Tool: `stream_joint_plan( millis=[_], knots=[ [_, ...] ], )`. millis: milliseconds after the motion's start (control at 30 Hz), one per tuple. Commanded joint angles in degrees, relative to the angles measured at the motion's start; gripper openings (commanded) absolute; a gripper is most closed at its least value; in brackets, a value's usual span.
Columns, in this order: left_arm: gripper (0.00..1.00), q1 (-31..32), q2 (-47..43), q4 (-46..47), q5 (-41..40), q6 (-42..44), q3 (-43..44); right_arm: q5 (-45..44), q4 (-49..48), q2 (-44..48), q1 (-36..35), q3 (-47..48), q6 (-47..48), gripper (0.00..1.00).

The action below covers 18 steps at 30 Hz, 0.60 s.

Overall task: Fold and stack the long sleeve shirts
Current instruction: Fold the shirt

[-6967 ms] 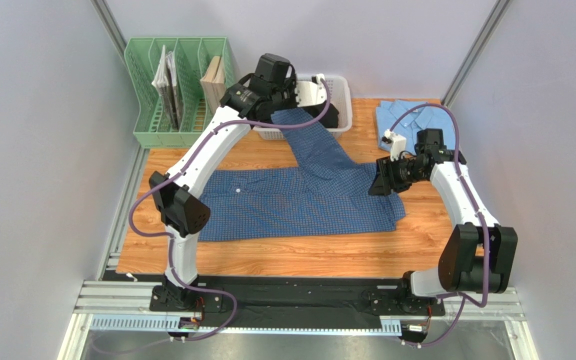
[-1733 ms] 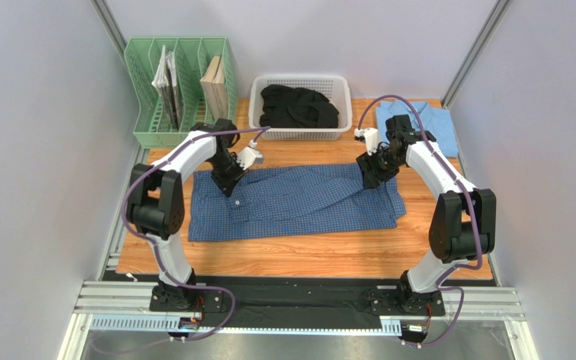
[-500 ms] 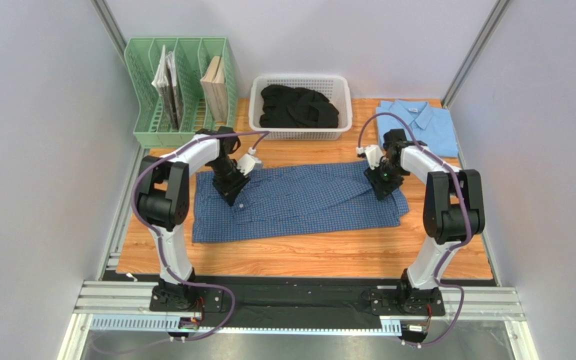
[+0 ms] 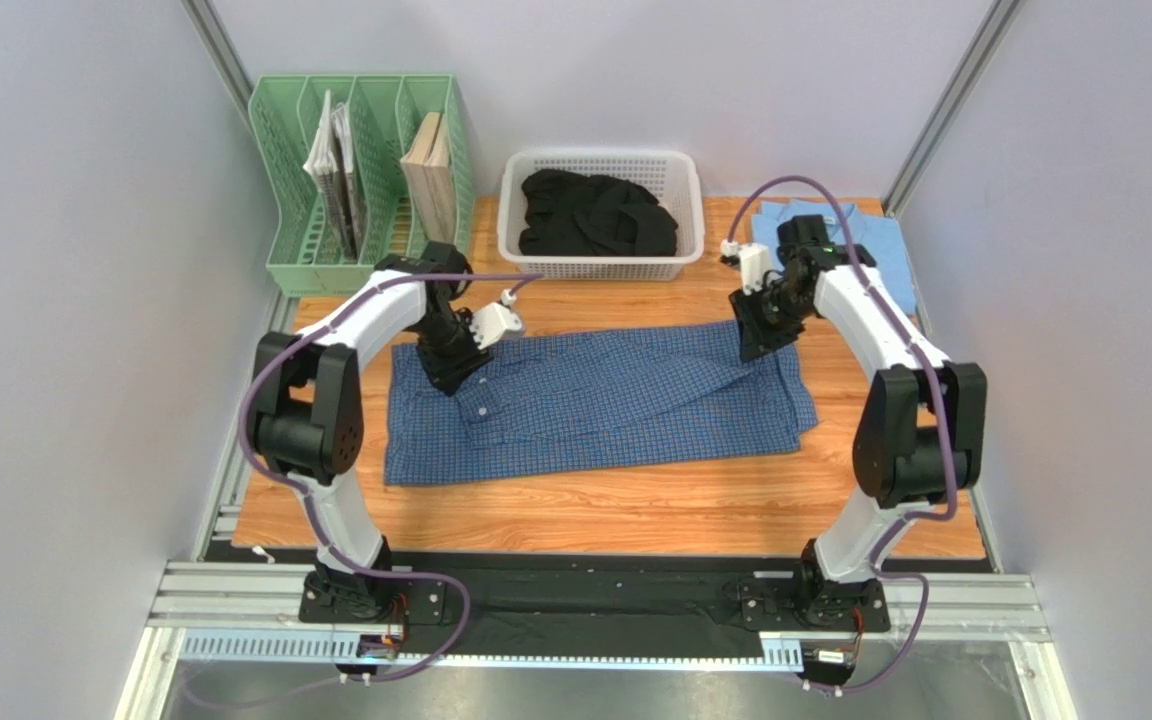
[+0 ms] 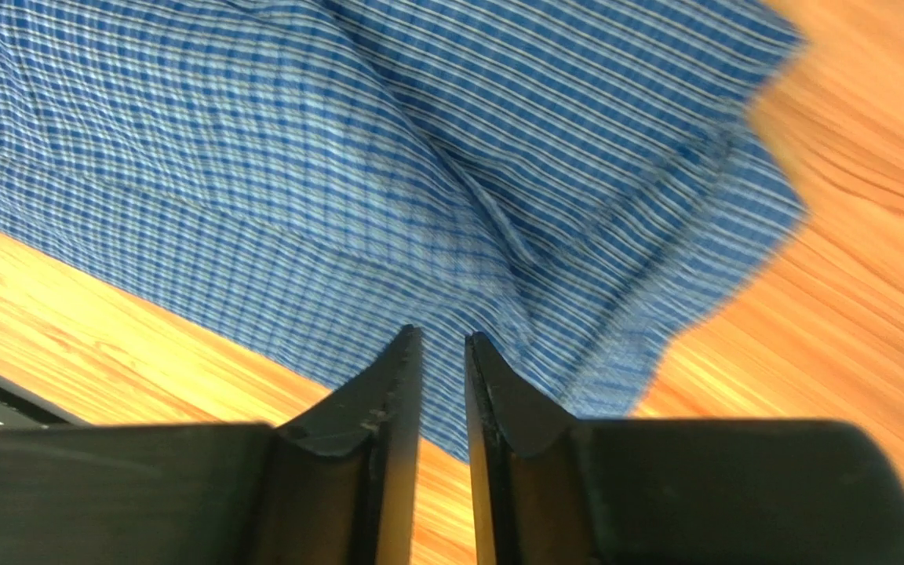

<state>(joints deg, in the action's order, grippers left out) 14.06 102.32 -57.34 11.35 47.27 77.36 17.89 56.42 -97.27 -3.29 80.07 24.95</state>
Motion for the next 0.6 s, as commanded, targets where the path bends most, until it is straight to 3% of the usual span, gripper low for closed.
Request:
stream_joint_plan(
  millis=[0,233,333,367,433,467,500,567],
  knots=[
    [0.47,1.49,4.63,0.04,-3.0,4.68,-0.28,-3.11,-3.77,-7.3,-1.81,-0.36,-4.65,0.21],
    [0.45,1.23,8.94,2.5,-4.77,0.12,0.32,-13.66,-7.81,-17.77,-0.14,-1.23,-1.05,0.21],
    [0.53,-0.44,8.51,0.74,2.07,-4.19,3.83,-13.85,-7.82,-18.74,1.0,-1.58,-0.69,0.22],
    [0.55,-2.01,5.81,0.57,7.75,-5.33,4.02,-13.24,-7.39,-18.22,1.18,-1.76,-0.69,0.23],
    [0.64,-4.73,1.85,0.04,15.67,-9.28,2.81,-8.5,-4.93,-14.8,1.18,-2.11,-0.69,0.28],
    [0.68,-8.4,-2.26,-0.22,23.98,-10.6,2.1,-6.83,-4.4,-13.39,1.09,-2.2,-1.56,0.31],
    [0.99,-10.53,-4.13,-0.31,27.28,-13.57,1.22,-2.64,-2.74,-11.81,0.83,-2.2,-1.57,0.36],
    [0.99,-16.49,-7.65,-0.31,32.04,-16.84,-0.98,-0.23,-1.76,-7.15,-0.22,-2.03,-2.62,0.42]
  ],
)
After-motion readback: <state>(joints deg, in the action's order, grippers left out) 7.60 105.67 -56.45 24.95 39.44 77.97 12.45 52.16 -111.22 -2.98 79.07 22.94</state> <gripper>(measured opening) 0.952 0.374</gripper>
